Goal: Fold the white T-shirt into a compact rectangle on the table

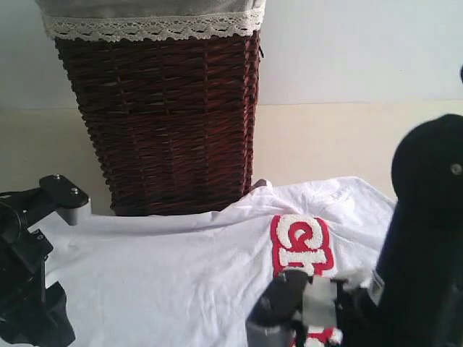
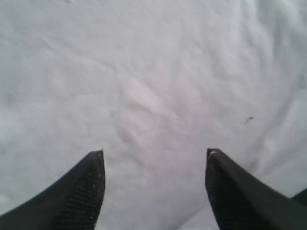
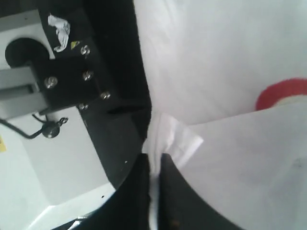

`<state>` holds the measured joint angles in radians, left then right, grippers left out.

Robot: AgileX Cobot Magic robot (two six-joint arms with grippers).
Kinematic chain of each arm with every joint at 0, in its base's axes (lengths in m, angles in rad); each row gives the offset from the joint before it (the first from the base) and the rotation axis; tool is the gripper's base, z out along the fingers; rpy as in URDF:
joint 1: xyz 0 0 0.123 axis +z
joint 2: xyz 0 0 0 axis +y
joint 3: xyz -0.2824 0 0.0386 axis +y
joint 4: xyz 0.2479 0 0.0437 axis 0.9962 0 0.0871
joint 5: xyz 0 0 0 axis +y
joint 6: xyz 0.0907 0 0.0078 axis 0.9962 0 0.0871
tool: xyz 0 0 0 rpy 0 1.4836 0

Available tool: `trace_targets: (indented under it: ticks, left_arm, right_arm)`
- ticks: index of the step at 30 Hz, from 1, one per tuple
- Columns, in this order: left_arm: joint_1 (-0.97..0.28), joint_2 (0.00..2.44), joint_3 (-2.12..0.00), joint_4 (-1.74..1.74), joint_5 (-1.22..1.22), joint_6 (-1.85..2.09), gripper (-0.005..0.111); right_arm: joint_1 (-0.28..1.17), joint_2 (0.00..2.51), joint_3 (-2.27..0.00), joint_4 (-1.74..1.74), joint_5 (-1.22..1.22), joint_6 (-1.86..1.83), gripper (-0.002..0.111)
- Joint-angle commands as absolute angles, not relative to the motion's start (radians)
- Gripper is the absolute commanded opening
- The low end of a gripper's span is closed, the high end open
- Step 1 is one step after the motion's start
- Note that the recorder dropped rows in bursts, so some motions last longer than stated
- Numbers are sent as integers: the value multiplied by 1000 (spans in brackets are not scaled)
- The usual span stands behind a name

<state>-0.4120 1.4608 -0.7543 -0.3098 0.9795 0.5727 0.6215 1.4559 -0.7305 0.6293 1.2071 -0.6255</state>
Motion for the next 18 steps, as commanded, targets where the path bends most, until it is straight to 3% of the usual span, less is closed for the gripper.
trace_targets:
  ticks: [1,7,12,18]
  left_arm:
    - [-418,1452,-749,-324,1018,559,60]
    - [-418,1452,-749,-324,1060,544,60]
    - [-418,1452,-749,-245,1045,564,60]
    - [-418,1452,-749,164,904,613,60]
  right_arm:
    - [726,1354,-654,655,1221,-550,10]
    - [786,1270,-636,643,1221,-512,53]
    - [786,1244,-636,436,1213,-478,54]
    - [786,1242,-636,-20,1093,-224,54]
